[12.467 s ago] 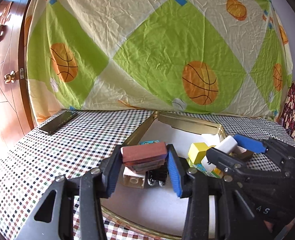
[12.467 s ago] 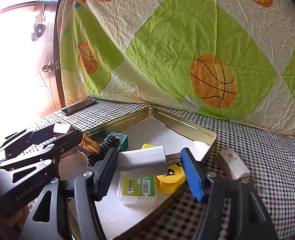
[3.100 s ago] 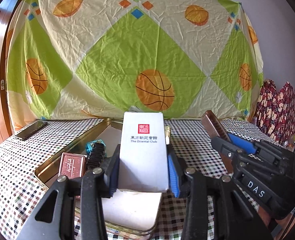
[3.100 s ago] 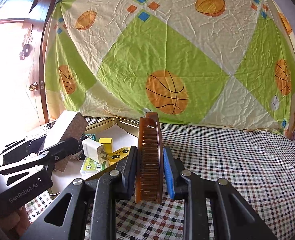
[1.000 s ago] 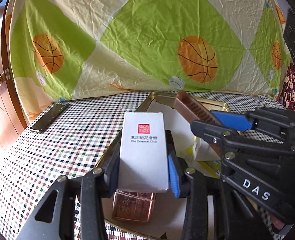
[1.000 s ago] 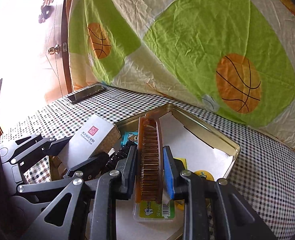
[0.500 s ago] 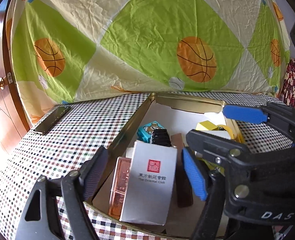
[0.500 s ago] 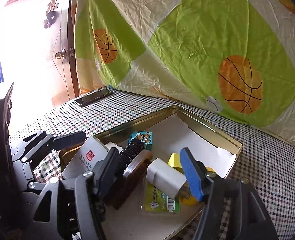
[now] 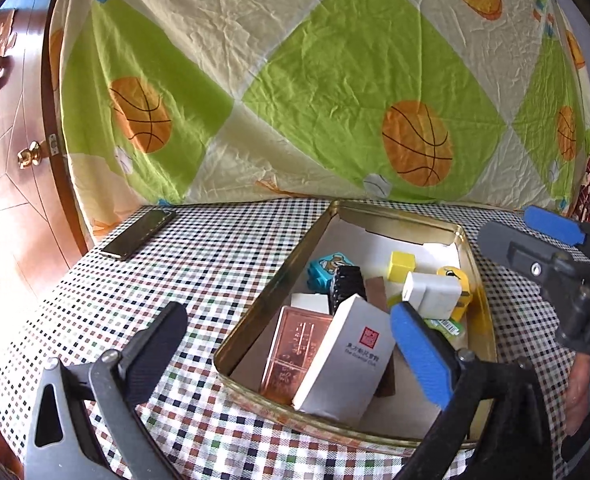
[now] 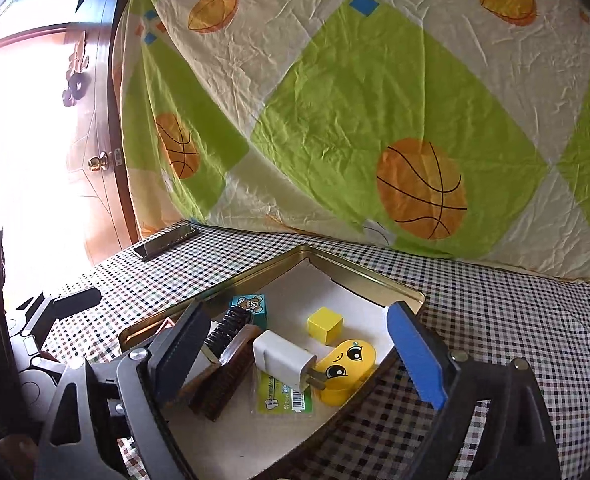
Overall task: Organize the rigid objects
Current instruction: 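Open both tools to release box and comb and withdraw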
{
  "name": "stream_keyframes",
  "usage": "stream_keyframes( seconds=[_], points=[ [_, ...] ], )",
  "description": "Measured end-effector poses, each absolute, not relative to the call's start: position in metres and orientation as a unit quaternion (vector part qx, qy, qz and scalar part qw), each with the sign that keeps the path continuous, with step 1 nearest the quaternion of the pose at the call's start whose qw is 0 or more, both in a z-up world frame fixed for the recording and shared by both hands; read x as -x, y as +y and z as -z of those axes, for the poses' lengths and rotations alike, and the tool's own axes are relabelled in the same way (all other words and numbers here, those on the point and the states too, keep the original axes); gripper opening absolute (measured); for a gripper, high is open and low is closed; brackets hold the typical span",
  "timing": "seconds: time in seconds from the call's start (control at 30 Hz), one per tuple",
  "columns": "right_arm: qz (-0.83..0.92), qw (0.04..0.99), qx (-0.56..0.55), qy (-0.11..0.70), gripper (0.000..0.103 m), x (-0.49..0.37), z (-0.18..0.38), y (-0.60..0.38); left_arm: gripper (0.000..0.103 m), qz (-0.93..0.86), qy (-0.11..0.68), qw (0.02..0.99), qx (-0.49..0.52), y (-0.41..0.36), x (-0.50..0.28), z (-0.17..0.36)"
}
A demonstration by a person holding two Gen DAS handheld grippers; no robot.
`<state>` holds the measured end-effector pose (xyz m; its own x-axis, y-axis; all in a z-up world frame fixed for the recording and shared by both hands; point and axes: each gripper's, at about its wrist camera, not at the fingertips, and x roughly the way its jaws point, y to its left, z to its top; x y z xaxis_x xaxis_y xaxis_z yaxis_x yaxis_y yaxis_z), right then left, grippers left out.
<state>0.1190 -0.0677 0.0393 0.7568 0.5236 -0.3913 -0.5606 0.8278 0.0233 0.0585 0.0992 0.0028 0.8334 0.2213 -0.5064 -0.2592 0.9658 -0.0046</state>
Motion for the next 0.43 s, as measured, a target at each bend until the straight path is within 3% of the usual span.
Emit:
stream_keyframes(
  seconds=[0.43],
  points=[
    [-0.302,0.933,0.060,0.188,0.092,-0.1079,-0.0344,-0.0640,0.102,-0.136,0.256,0.957,0.021,0.0979,-0.0543,-0.0004]
  ],
)
